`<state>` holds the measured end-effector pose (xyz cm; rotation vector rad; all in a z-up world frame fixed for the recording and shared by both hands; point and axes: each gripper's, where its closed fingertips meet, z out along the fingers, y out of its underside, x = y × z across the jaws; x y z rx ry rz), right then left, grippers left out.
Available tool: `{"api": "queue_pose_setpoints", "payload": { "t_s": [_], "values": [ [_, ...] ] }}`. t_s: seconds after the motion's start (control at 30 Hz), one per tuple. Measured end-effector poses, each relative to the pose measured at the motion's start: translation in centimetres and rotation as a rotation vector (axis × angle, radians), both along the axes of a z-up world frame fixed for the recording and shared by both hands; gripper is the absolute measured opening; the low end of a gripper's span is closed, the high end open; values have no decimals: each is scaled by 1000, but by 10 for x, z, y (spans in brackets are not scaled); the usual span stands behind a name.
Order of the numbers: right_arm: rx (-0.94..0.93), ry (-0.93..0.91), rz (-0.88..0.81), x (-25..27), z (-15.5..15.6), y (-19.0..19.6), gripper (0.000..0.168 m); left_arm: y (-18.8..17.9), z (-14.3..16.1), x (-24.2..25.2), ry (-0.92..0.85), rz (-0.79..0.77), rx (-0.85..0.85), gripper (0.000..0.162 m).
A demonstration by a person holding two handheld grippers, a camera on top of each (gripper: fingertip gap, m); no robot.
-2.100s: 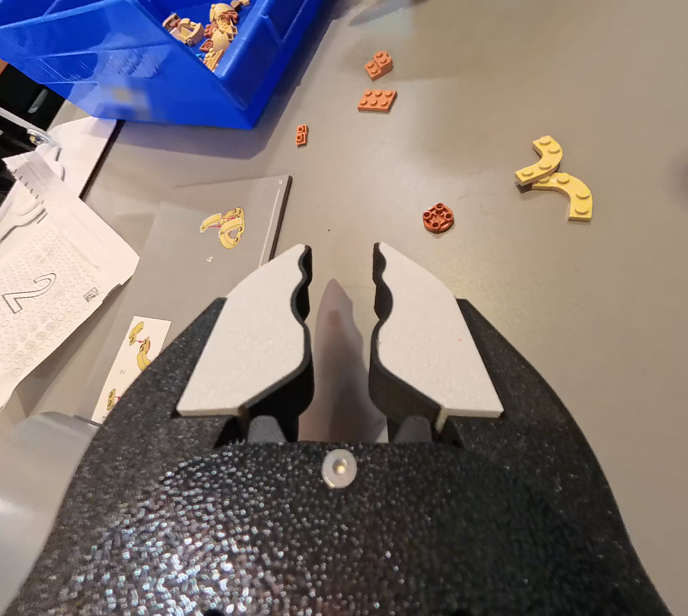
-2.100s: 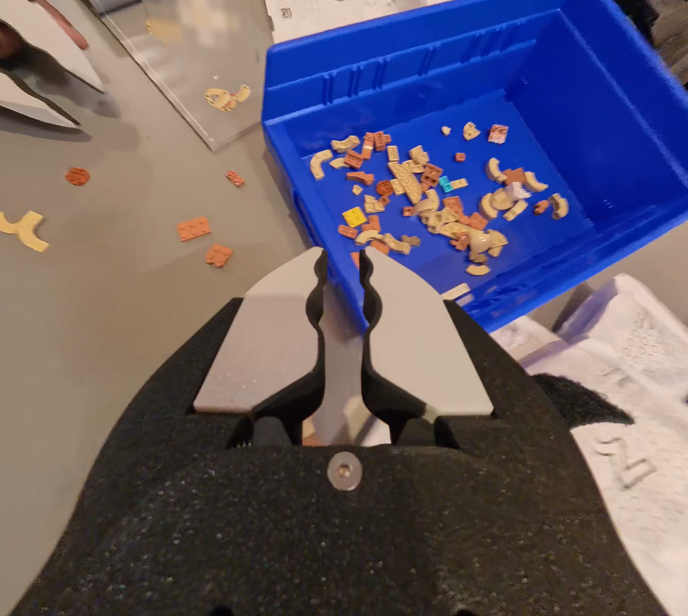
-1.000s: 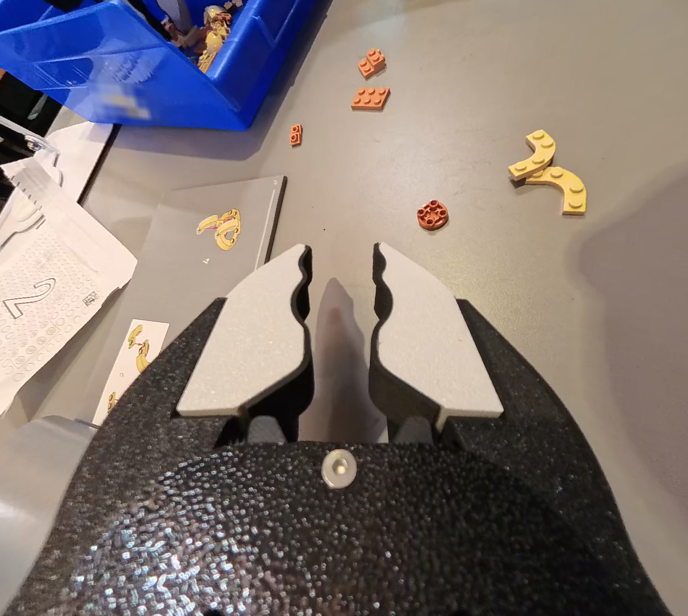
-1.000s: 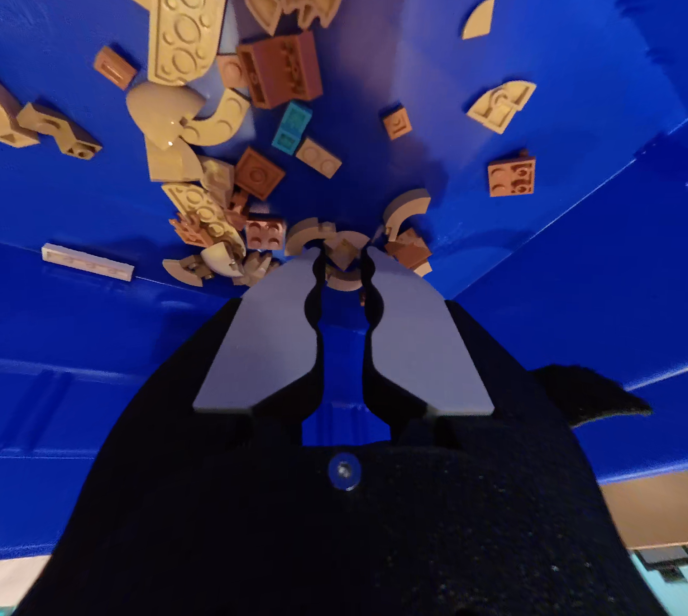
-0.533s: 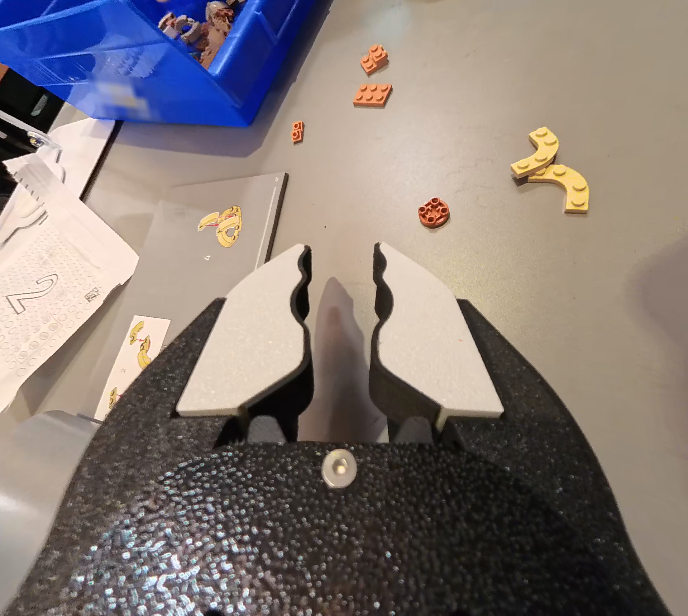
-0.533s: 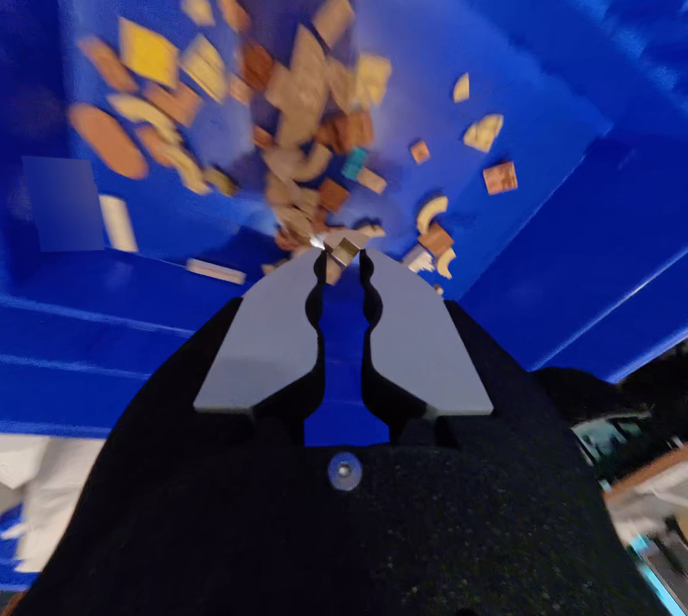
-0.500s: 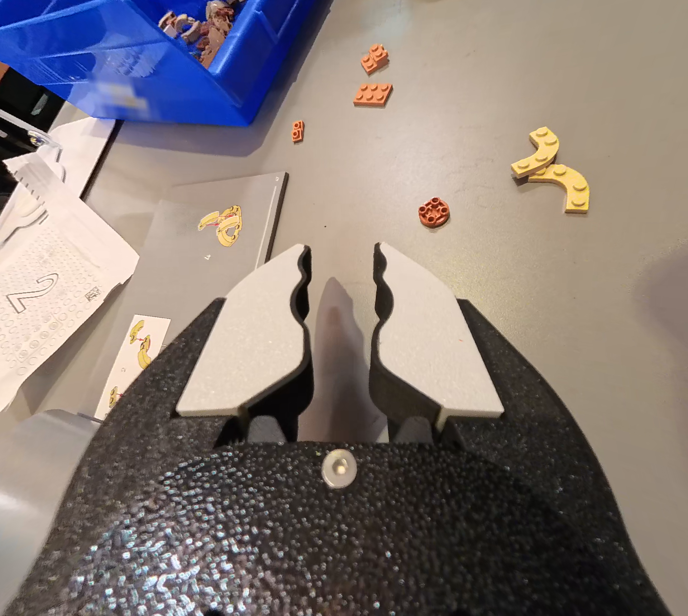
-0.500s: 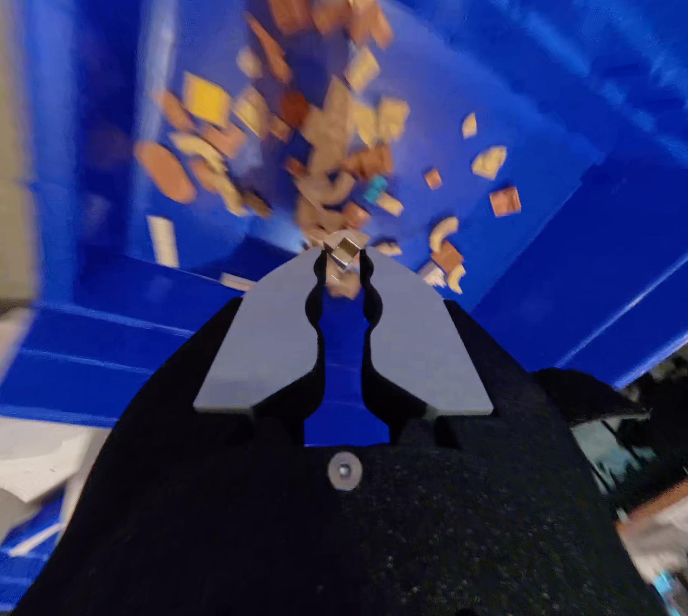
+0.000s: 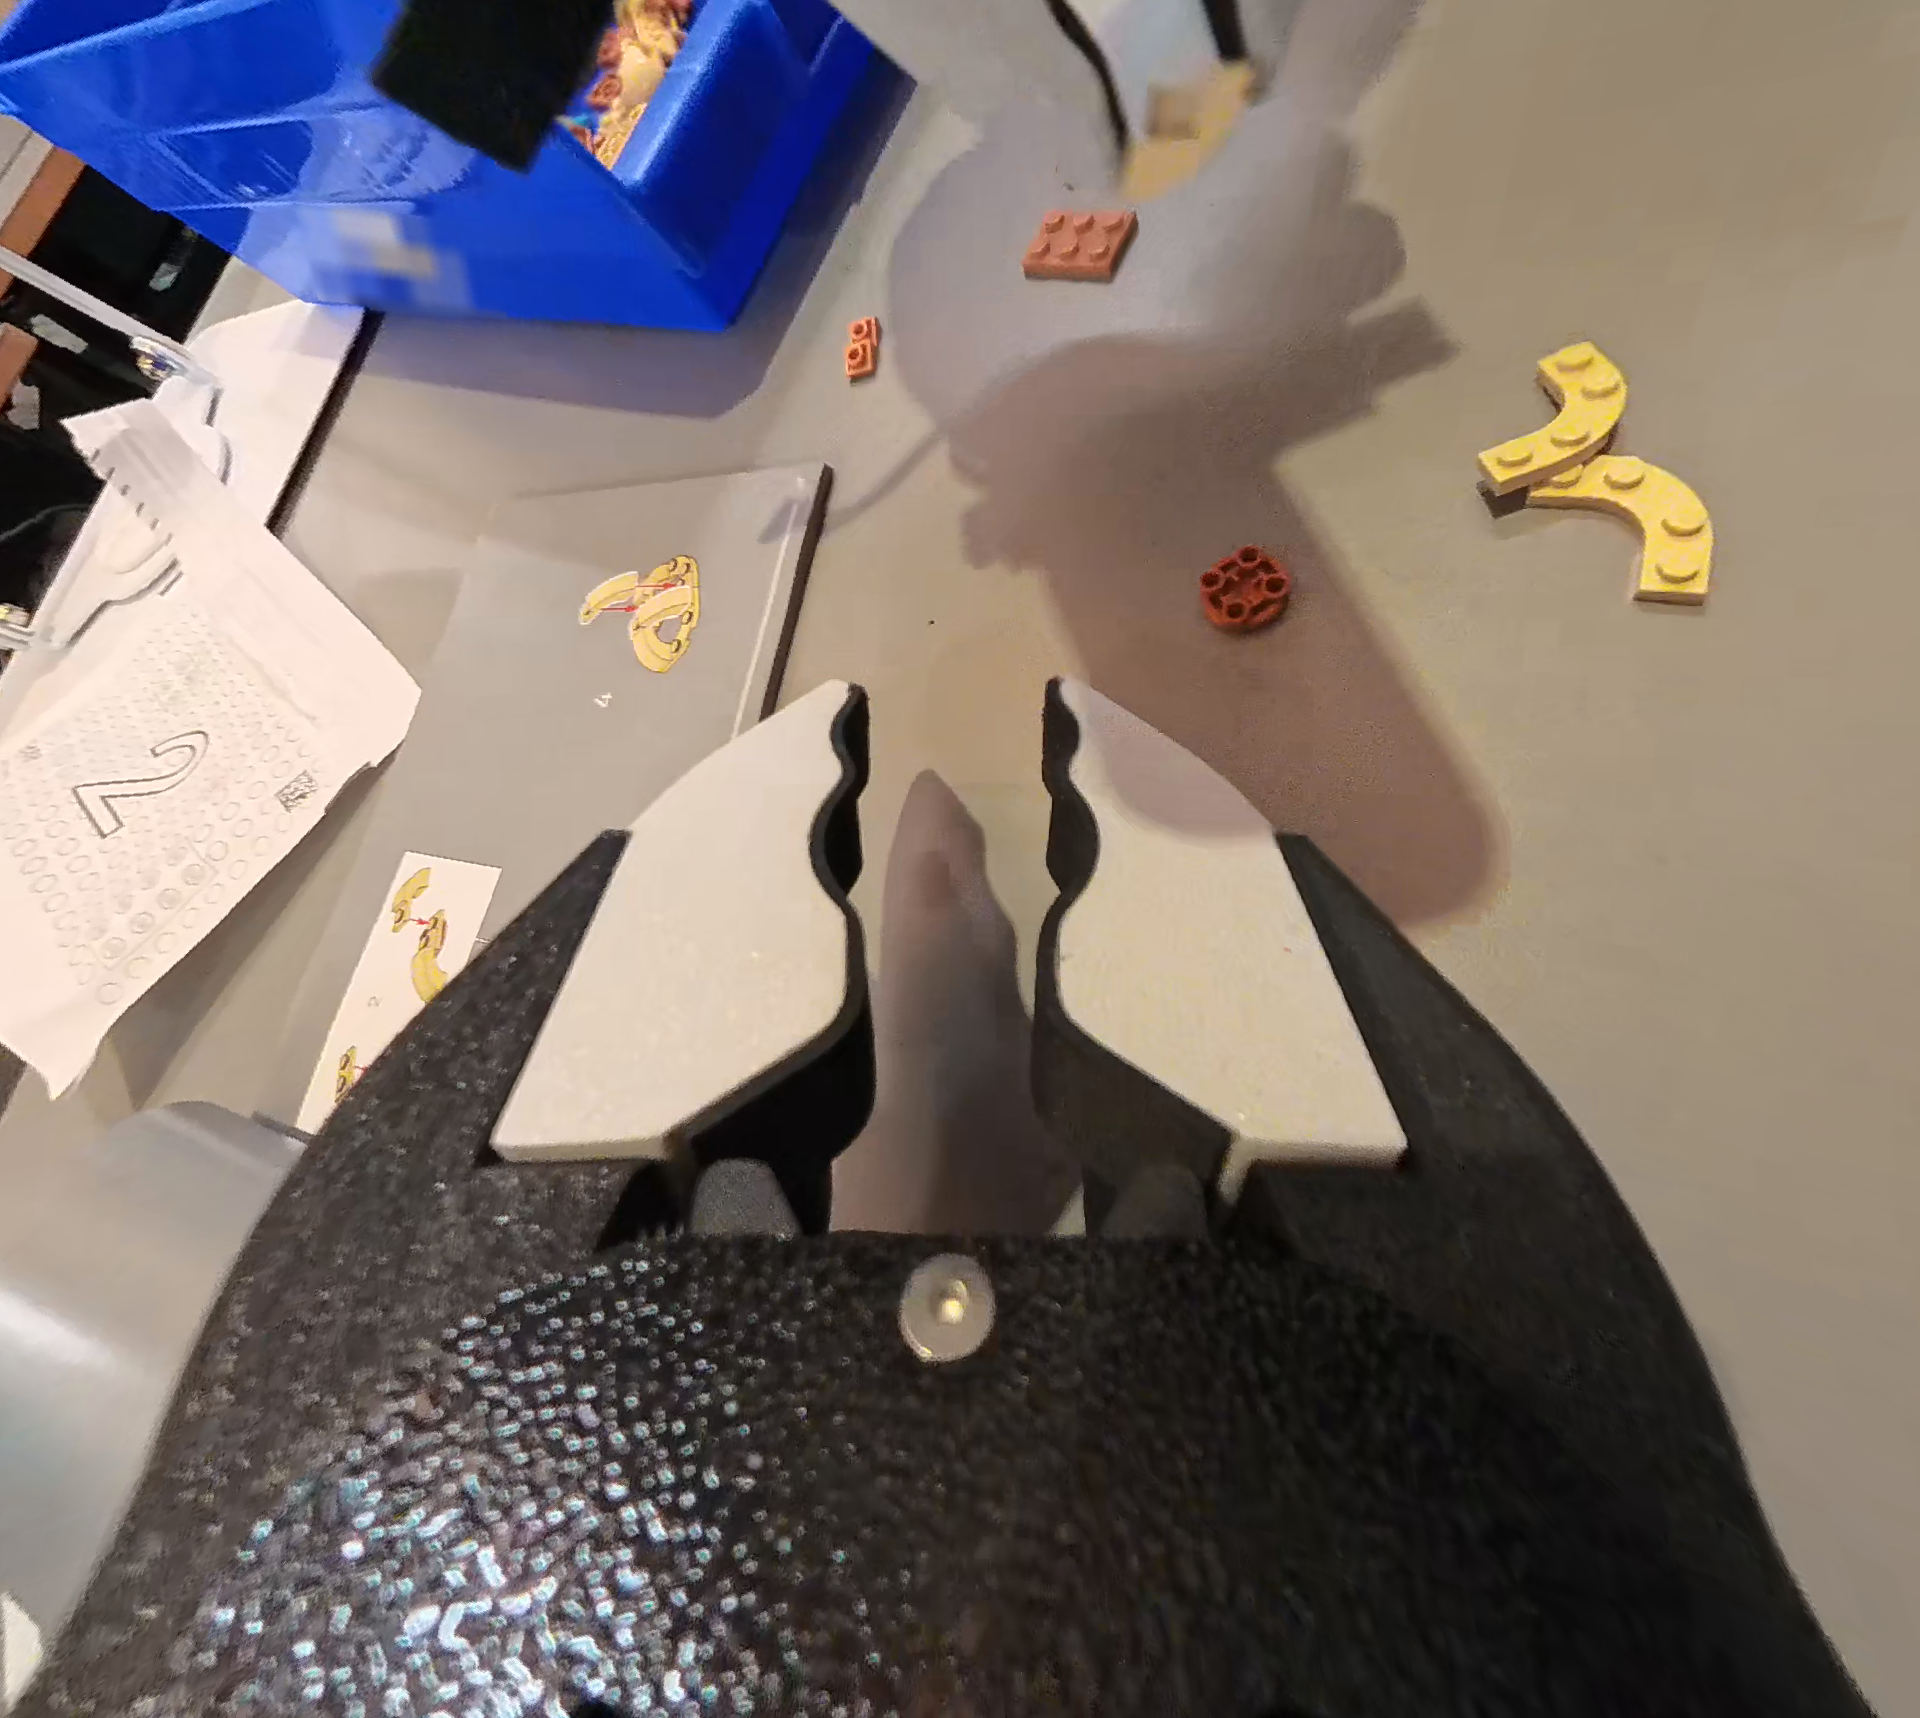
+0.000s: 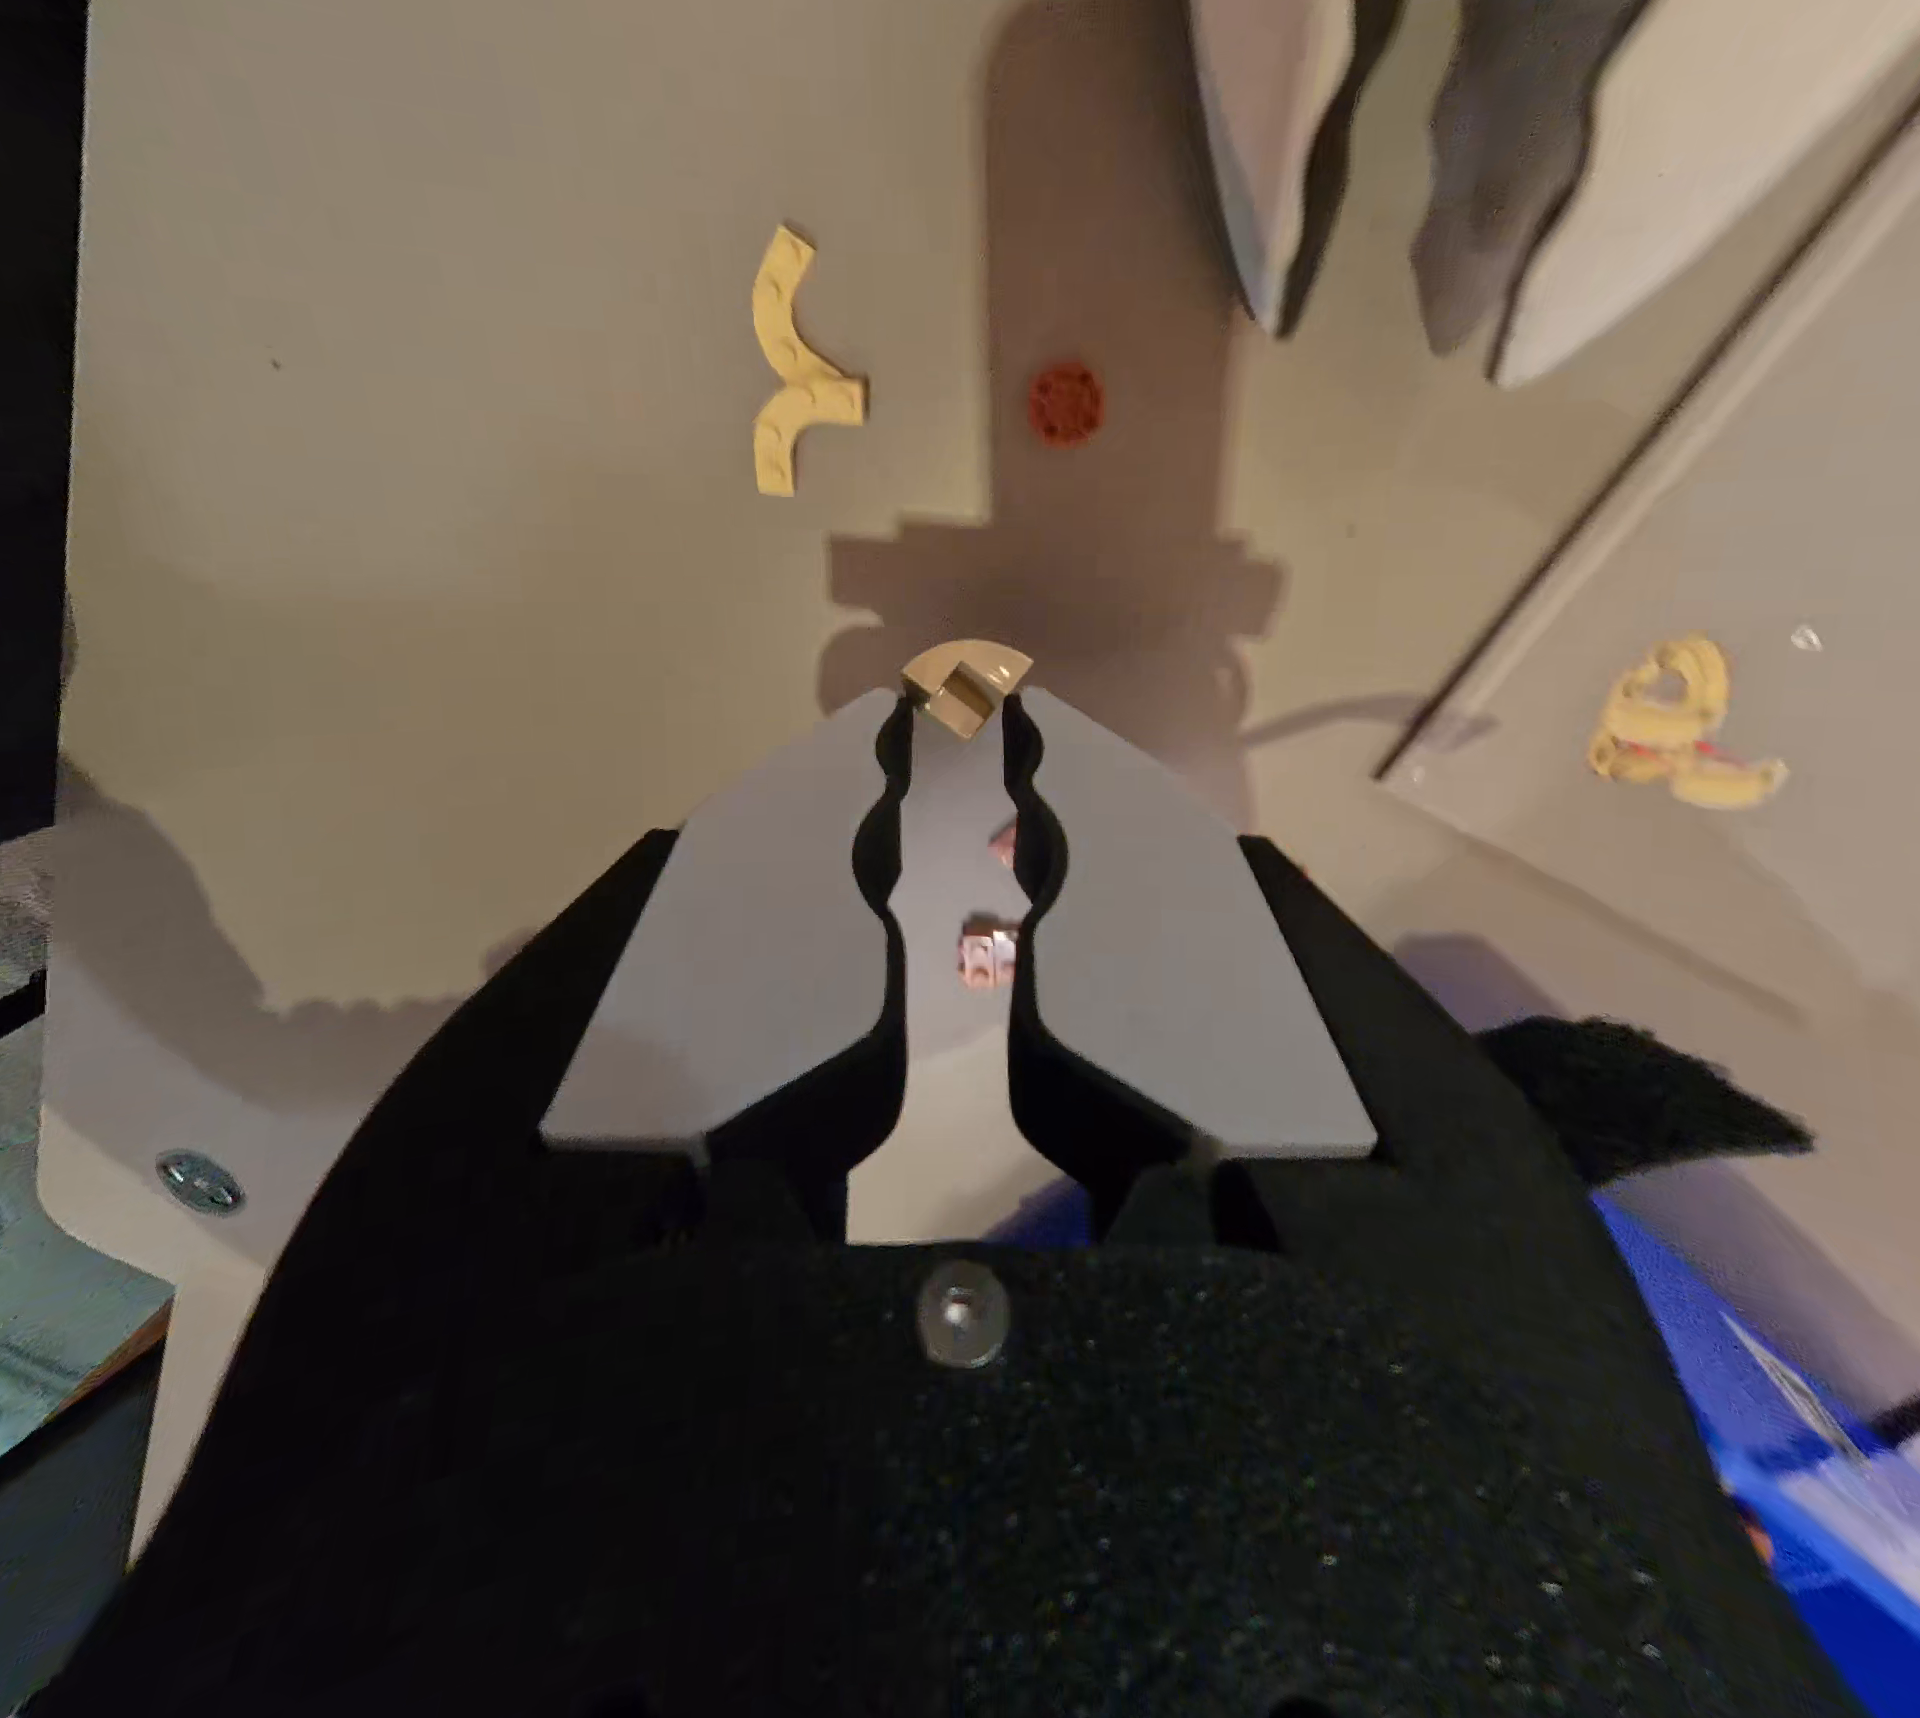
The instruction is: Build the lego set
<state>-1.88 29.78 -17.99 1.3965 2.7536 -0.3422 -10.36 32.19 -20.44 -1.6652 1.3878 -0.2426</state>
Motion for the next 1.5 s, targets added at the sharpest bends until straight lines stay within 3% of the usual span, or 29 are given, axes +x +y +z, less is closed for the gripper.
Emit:
{"api": "queue_pose_setpoints", "payload": {
  "t_s": [0.33, 0.63, 0.73, 0.87, 0.93, 1.03, 1.13, 1.27, 1.5],
  "values": [
    [-16, -32, 7, -6, -39, -37, 17, -1, -1, 1, 13, -8, 5, 31],
    [-83, 11, -77, 7, -31, -29, 25, -2, -1, 1, 12, -9, 2, 31],
    [-33, 70, -114, 16, -4, 1, 26, -2, -1, 1, 12, -9, 3, 31],
    [143, 142, -286, 48, 49, 99, 25, -1, -2, 1, 11, -10, 0, 31],
    [199, 105, -392, 75, 59, 149, 25, -2, -2, 1, 12, -11, 0, 31],
    [196, 39, -524, 101, 46, 199, 25, -2, -2, 1, 11, -13, -1, 31],
    [229, -78, -540, 119, 15, 227, 25, -1, -2, 1, 9, -10, -8, 31],
    [237, -172, -490, 126, -19, 236, 26, 0, -2, 0, 3, -7, -17, 31],
    [241, -162, -448, 114, -36, 238, 29, -1, -1, 1, -6, -17, -28, 31]
  ]
}}
